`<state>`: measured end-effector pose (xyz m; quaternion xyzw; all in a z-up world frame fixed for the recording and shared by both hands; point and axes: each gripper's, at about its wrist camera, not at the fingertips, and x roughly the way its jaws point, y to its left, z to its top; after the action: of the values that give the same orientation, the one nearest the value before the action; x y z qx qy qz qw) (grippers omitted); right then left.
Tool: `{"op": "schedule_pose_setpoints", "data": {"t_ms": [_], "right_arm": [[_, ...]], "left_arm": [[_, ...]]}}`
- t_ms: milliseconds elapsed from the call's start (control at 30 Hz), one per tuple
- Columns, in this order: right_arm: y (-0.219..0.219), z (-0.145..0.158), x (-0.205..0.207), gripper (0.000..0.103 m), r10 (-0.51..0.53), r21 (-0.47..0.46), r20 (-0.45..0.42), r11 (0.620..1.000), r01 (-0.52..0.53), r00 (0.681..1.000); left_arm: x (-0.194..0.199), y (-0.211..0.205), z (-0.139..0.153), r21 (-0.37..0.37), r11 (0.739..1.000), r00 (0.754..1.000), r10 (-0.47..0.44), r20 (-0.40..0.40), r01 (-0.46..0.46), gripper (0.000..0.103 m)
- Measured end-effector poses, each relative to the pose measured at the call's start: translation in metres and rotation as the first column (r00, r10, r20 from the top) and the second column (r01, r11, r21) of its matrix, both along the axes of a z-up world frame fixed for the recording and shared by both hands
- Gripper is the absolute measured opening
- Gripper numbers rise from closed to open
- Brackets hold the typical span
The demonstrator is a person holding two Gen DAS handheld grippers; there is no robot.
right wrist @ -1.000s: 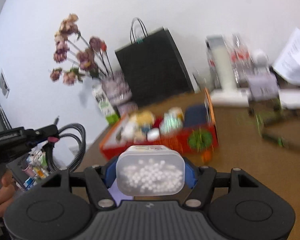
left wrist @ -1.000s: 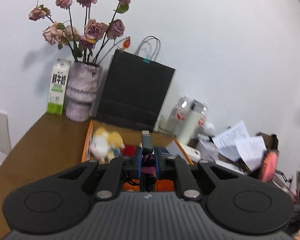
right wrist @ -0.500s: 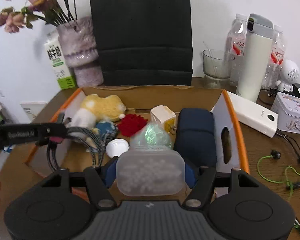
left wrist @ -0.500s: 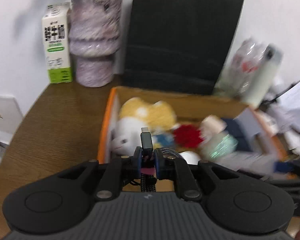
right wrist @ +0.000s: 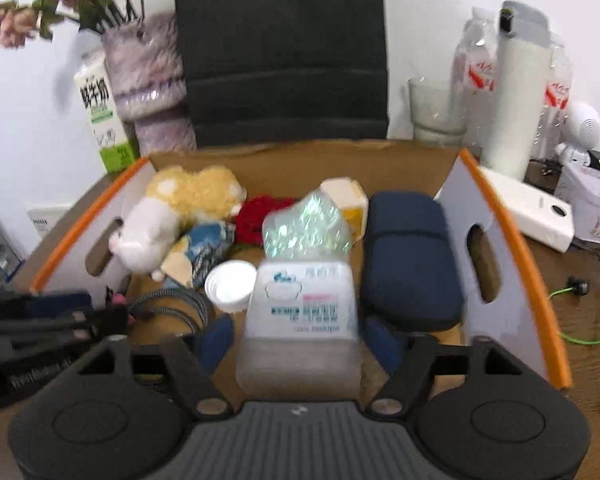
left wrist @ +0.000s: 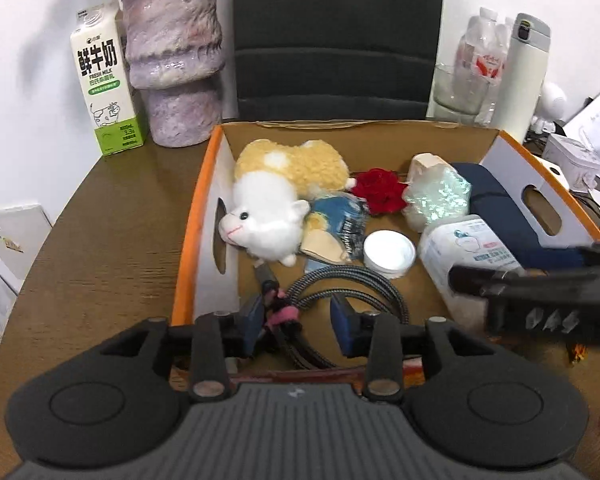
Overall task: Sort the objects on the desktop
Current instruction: 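Carry cable and cotton-ball jar into the box and release both, then move both open tools back over the table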
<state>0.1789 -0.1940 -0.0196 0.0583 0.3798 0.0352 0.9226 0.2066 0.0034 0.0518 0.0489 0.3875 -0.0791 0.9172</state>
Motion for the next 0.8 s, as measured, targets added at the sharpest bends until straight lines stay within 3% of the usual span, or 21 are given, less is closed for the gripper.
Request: {"op": "schedule_pose_setpoints", "data": {"t_ms": [133, 233, 300, 467, 600, 800], "right_arm": [[-0.015, 0.022, -0.009, 0.078, -0.02, 0.036, 0.003, 0.999, 0.02, 1.0], [-0.023, 0.041, -0.02, 0.084, -0.037, 0.038, 0.033, 0.999, 0.036, 0.999], [-0.025, 0.051, -0.028, 0.085, -0.039, 0.03, 0.054, 0.999, 0.037, 0.998], [-0.023, 0.062, -0.068, 0.086, -0.009, -0.015, 0.14, 1.0, 0.012, 0.99], [-0.031, 0.054, -0.117, 0.09, -0.018, -0.024, 0.242, 0.999, 0.024, 0.97], [-0.029, 0.028, -0.187, 0.09, 0.023, -0.043, 0.253, 0.999, -0.012, 0.967]], "left_arm": [[-0.01, 0.007, 0.014, -0.046, 0.996, 0.996, 0.084, 0.03, -0.082, 0.054], [-0.037, 0.016, 0.035, -0.185, 0.975, 0.984, 0.143, 0.106, -0.122, 0.068], [-0.053, 0.014, 0.044, -0.235, 0.968, 0.984, 0.123, 0.126, -0.091, 0.077], [-0.097, -0.003, 0.058, -0.141, 0.986, 0.963, 0.116, 0.242, -0.083, 0.098], [-0.14, 0.0, 0.055, -0.172, 0.983, 0.951, 0.11, 0.29, -0.061, 0.102], [-0.199, 0.005, 0.032, -0.181, 0.983, 0.959, 0.076, 0.272, -0.026, 0.103]]}}
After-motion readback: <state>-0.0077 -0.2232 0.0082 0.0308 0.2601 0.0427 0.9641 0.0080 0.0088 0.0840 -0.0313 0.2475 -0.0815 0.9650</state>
